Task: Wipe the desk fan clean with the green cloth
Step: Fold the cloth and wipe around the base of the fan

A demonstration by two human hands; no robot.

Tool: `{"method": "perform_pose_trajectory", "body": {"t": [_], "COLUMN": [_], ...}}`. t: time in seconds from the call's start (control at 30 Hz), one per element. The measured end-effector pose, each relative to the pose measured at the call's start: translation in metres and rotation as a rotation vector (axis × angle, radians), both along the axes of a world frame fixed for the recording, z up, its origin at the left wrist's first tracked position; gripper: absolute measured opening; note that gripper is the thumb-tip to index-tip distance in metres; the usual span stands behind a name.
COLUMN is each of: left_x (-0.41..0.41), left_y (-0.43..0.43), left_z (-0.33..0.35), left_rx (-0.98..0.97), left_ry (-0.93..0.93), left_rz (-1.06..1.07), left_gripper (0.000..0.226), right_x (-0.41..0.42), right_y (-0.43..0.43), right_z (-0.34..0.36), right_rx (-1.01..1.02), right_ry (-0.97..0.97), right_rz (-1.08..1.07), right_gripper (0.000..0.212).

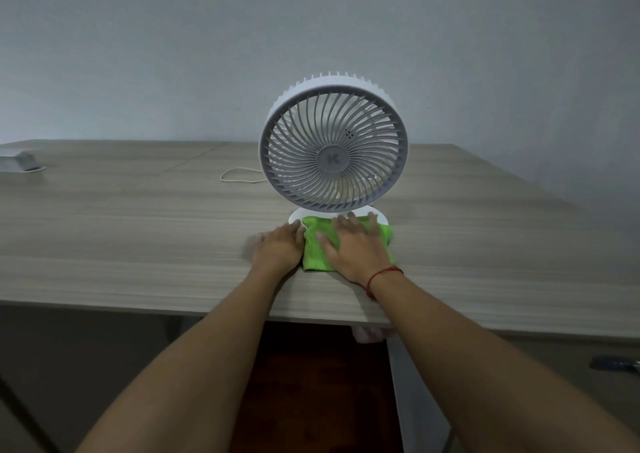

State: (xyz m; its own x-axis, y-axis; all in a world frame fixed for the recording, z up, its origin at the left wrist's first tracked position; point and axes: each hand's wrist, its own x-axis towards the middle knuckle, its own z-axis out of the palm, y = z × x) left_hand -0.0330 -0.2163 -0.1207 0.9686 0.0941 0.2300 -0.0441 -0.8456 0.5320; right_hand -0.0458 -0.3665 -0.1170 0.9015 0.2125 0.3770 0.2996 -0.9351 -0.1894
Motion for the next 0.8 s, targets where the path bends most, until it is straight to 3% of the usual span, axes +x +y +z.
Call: {"method": "perform_pose_trajectory", "body": {"t": [0.17,0.27,0.43,0.63,0.8], "left_x": [-0.002,0.000,0.002,-0.001,-0.001], "left_y": [0.000,0.001,0.002,0.002,-0.002], "left_z": [0.002,0.002,0.002,0.004,0.005], "left_rx": [0.006,0.009,-0.010,0.040,0.109], "left_ry": [0.049,0.037,0.049,0.044,0.060], "left_rz": [-0.011,-0.010,-0.015,-0.006,-0.005], "left_gripper": [0.046,0.045,0.041,0.046,0.049], "right_x": [0.002,0.003,0.007,0.026,0.036], "right_y": [0.007,0.006,-0.019,-0.053,-0.039], "right_z": [0.004,0.005,0.009,0.006,0.007], "right_rx": [-0.063,-0.129,0.048,0.229,0.114], "right_ry": [0.142,0.151,0.216,0.222,0.229], "right_rz": [0.070,0.082,0.168,-0.002,-0.094], "right_gripper": [0.067,0.057,0.049,0.043,0.042]}}
